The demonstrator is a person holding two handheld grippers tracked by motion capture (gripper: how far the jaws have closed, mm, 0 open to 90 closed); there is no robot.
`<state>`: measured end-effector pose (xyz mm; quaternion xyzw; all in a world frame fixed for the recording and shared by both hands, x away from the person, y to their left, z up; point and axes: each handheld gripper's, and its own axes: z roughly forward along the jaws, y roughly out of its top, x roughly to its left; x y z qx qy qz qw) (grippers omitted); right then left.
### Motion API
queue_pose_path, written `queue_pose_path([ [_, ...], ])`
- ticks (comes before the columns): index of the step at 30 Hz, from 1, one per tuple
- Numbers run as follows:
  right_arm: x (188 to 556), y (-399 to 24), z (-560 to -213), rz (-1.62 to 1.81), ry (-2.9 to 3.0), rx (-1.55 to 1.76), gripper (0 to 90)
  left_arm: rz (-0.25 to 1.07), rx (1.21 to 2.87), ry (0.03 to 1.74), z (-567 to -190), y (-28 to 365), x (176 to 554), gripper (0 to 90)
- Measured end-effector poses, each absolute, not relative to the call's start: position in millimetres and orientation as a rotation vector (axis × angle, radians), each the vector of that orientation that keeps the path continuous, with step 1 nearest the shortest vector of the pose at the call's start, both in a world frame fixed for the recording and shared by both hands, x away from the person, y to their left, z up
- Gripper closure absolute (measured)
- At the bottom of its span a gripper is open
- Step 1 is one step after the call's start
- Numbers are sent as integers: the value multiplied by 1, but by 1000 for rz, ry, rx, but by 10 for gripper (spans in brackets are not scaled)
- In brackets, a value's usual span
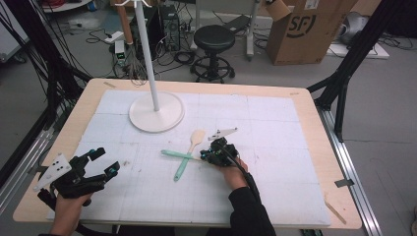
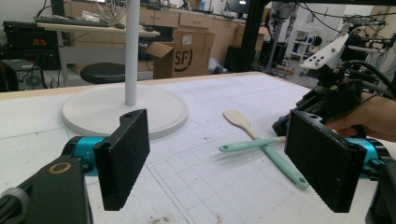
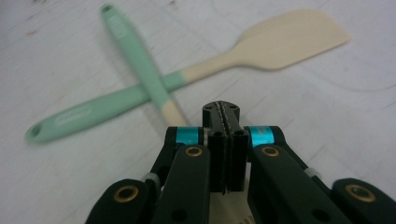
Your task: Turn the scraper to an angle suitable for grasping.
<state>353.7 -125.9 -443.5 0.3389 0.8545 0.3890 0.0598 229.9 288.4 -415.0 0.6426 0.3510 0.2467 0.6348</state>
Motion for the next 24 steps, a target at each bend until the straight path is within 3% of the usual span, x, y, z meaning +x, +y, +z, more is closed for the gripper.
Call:
queue_pose_path([
  [10, 321, -152, -434, 1254, 2609, 899, 898, 566, 1474, 795, -413, 283, 229, 228],
  [19, 322, -112, -447, 1215, 2674, 771, 898, 568, 1463, 804, -414, 284, 231, 228],
  [24, 327, -125, -444, 1172, 2605, 886, 900, 565, 1466, 802, -413, 283, 231, 229],
])
